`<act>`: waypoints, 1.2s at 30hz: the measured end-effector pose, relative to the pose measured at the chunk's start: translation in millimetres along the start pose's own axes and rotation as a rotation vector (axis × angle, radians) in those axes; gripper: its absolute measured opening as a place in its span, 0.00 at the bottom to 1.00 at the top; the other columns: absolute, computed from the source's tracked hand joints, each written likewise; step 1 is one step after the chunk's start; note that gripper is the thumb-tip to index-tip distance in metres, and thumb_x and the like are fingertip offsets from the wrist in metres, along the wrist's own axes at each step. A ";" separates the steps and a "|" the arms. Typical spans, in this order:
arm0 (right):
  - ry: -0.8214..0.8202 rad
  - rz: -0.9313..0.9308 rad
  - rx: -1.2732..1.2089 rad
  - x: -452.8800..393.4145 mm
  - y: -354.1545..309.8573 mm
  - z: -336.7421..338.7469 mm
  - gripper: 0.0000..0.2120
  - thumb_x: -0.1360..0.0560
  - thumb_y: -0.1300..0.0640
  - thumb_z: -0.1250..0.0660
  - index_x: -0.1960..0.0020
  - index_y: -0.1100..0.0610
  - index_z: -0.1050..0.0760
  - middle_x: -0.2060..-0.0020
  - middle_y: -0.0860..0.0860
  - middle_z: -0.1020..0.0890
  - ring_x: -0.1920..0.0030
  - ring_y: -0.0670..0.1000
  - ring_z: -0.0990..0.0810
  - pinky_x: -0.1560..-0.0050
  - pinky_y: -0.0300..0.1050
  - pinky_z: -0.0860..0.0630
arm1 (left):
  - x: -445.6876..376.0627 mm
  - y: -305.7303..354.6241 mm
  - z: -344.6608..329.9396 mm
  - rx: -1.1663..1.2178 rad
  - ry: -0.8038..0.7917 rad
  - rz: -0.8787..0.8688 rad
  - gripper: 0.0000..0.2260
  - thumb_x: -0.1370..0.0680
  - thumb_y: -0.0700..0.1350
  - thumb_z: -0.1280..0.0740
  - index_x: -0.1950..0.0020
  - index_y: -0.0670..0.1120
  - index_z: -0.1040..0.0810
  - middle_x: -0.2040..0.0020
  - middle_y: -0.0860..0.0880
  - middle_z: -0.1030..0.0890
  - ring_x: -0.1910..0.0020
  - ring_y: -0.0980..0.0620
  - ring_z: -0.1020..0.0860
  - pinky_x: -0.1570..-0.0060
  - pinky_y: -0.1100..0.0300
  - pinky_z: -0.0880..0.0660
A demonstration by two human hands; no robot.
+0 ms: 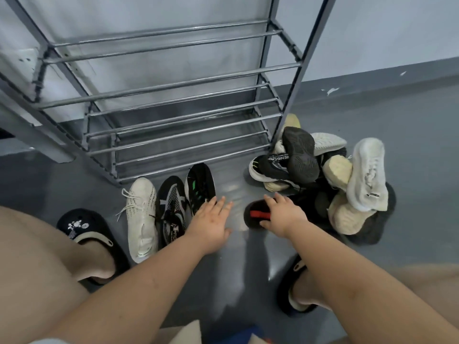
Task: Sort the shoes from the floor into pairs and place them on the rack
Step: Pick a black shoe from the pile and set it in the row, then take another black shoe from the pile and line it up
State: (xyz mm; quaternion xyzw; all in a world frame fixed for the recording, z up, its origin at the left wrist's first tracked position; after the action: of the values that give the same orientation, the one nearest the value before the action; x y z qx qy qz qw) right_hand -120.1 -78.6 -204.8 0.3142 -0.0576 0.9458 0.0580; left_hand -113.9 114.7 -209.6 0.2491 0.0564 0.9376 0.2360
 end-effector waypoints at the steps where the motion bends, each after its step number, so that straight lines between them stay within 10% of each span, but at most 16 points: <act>1: 0.016 -0.017 -0.001 1.5 7.5 0.2 0.38 0.24 0.42 0.38 0.22 0.51 0.53 0.23 0.55 0.50 0.23 0.57 0.49 0.28 0.54 0.39 | -1.5 3.2 1.3 -0.016 0.000 -0.009 0.31 0.19 0.53 0.44 0.22 0.49 0.56 0.21 0.47 0.56 0.22 0.49 0.58 0.26 0.54 0.60; 36: 0.260 -0.371 -0.752 -93.9 123.3 35.1 0.31 0.23 0.46 0.36 0.27 0.62 0.39 0.35 0.61 0.27 0.34 0.60 0.29 0.36 0.50 0.33 | -175.1 95.7 40.4 0.047 -0.043 -0.119 0.26 0.19 0.55 0.44 0.23 0.49 0.43 0.24 0.48 0.40 0.25 0.49 0.43 0.27 0.55 0.47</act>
State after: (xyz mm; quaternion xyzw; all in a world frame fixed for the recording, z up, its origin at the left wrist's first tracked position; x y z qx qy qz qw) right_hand -42.7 -212.2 -242.2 0.1545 -0.3329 0.8643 0.3438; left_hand 0.2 -52.6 -230.3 0.2710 0.0883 0.9147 0.2866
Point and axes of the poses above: each hand's wrist, its own x-axis away from the middle knuckle, its own z-axis out of the back of the hand, y = z × x, the point moved 1 cm from there along -x, towards the middle knuckle
